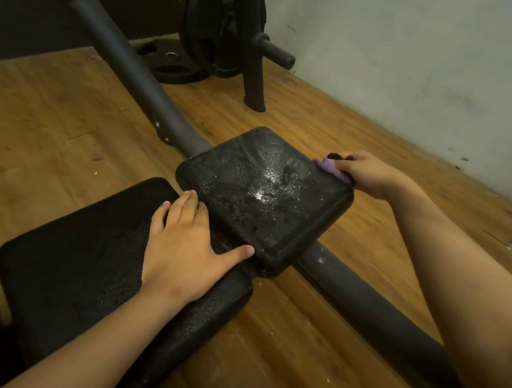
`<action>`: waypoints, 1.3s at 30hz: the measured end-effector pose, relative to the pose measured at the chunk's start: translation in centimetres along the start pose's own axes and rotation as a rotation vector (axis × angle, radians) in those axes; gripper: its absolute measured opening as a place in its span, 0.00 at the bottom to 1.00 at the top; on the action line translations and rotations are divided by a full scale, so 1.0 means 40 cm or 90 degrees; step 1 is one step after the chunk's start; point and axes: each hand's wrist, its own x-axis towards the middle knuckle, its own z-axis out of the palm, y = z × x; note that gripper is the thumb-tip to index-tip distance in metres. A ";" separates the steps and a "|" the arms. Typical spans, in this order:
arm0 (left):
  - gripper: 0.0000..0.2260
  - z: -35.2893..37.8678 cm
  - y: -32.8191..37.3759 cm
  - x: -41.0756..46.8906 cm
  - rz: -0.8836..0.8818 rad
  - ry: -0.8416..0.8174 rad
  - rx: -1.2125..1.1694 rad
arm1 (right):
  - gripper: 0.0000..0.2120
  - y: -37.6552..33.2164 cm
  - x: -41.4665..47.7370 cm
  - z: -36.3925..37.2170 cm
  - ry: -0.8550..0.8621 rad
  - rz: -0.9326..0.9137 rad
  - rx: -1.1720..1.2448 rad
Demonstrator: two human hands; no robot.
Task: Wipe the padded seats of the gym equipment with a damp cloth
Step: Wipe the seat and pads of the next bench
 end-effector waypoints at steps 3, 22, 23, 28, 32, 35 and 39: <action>0.53 0.000 0.000 0.002 -0.004 0.000 0.000 | 0.11 -0.057 0.062 0.034 0.001 -0.016 -0.034; 0.55 -0.001 0.000 0.007 -0.002 0.007 0.004 | 0.11 0.022 -0.062 -0.027 -0.053 0.044 -0.018; 0.55 -0.002 0.001 0.009 -0.002 0.006 0.003 | 0.10 0.000 -0.049 -0.014 -0.053 0.040 -0.033; 0.55 -0.005 0.003 0.008 -0.006 0.004 -0.006 | 0.13 -0.086 0.049 0.048 -0.045 0.023 -0.103; 0.54 -0.003 0.003 0.009 -0.009 0.009 -0.015 | 0.16 -0.152 0.121 0.091 -0.031 -0.007 -0.166; 0.54 -0.002 0.004 0.008 -0.012 0.012 -0.019 | 0.12 -0.183 0.174 0.113 -0.024 -0.020 -0.169; 0.55 -0.004 0.004 0.011 -0.015 0.016 -0.028 | 0.12 -0.214 0.225 0.137 -0.031 -0.041 -0.169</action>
